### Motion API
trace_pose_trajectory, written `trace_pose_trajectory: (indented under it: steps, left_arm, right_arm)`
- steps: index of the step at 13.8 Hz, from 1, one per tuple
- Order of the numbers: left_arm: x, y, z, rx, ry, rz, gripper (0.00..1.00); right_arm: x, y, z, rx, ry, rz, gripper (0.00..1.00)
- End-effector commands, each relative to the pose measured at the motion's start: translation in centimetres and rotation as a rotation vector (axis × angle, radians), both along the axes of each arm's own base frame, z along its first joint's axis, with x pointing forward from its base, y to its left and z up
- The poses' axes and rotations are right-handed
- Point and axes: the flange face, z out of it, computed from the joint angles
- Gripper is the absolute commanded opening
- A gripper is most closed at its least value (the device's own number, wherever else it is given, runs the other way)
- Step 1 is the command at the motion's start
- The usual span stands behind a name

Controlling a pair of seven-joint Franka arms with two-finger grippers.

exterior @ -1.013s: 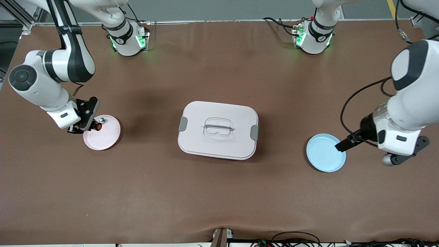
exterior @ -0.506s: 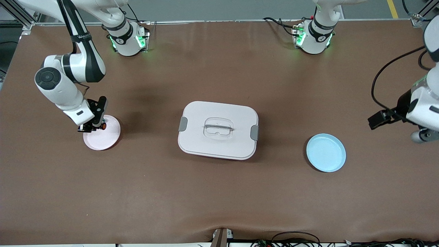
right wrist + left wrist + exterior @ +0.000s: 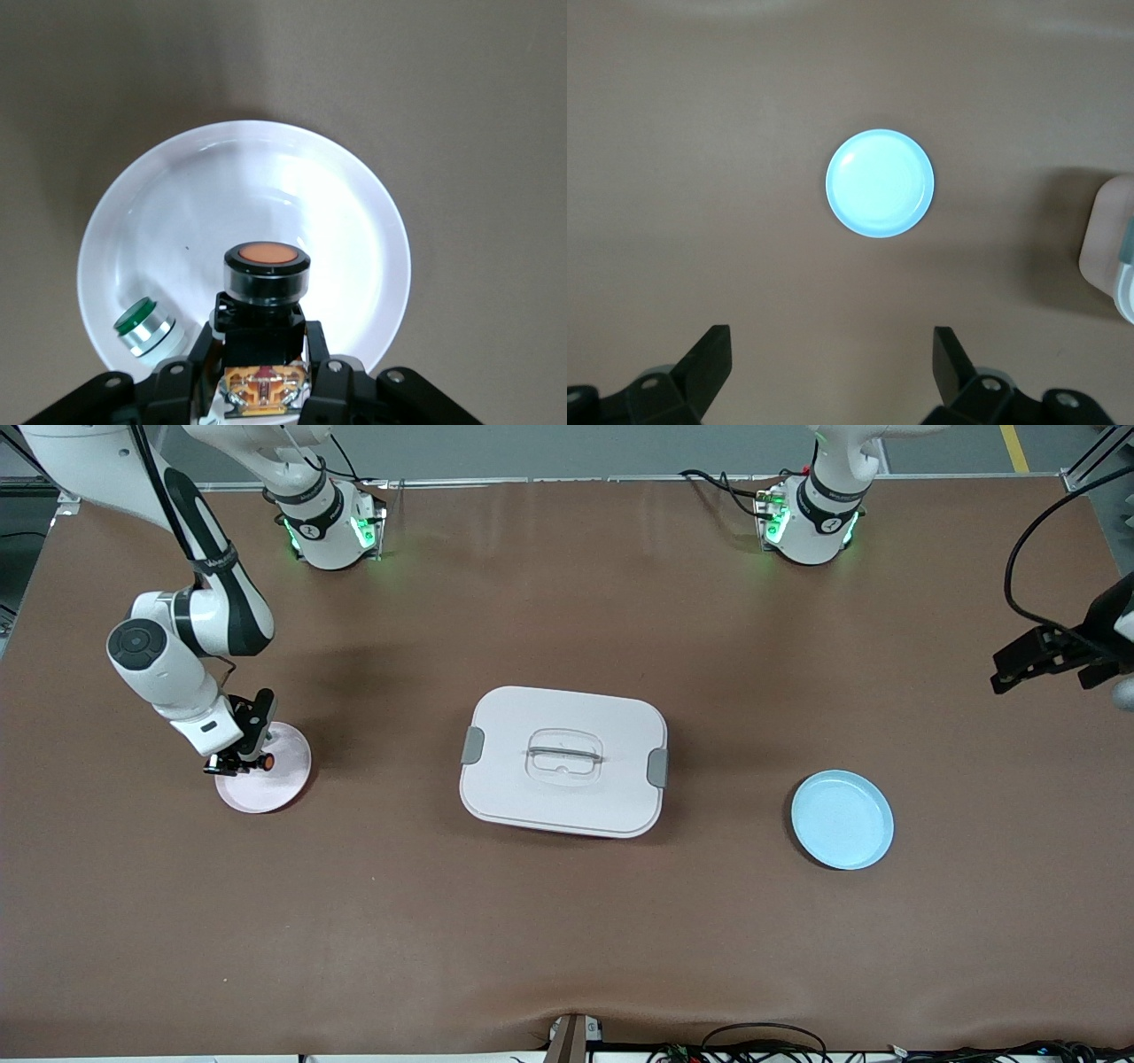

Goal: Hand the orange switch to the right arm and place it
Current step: 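Lower the switch onto the pink plate with the right gripper while the left gripper withdraws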

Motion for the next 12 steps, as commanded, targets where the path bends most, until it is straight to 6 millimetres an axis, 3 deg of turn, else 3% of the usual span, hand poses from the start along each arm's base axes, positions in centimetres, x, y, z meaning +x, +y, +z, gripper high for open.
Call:
trace_pose_trajectory:
  steps: [1,7,11,12]
  left_arm:
    - [-2.4,-0.6,0.4,-0.013,0.001,-0.021,1.0]
    - [-3.5,-1.6,0.7,-0.012,-0.005,-0.038,1.0]
    - [-3.8,-1.6,1.0,-0.011,-0.01,-0.04,1.0]
    - [-4.1,-1.7,1.0,-0.011,-0.01,-0.041,1.0]
  right_arm:
    - [0.1,0.0,-1.4,0.004,-0.016,0.026,0.0]
    - [0.0,0.5,-4.4,0.022,-0.031,0.043,0.0]
    - [0.0,0.7,-4.8,0.022,-0.03,0.046,0.0]
    - [0.0,0.5,-5.0,0.027,-0.028,0.023,0.12]
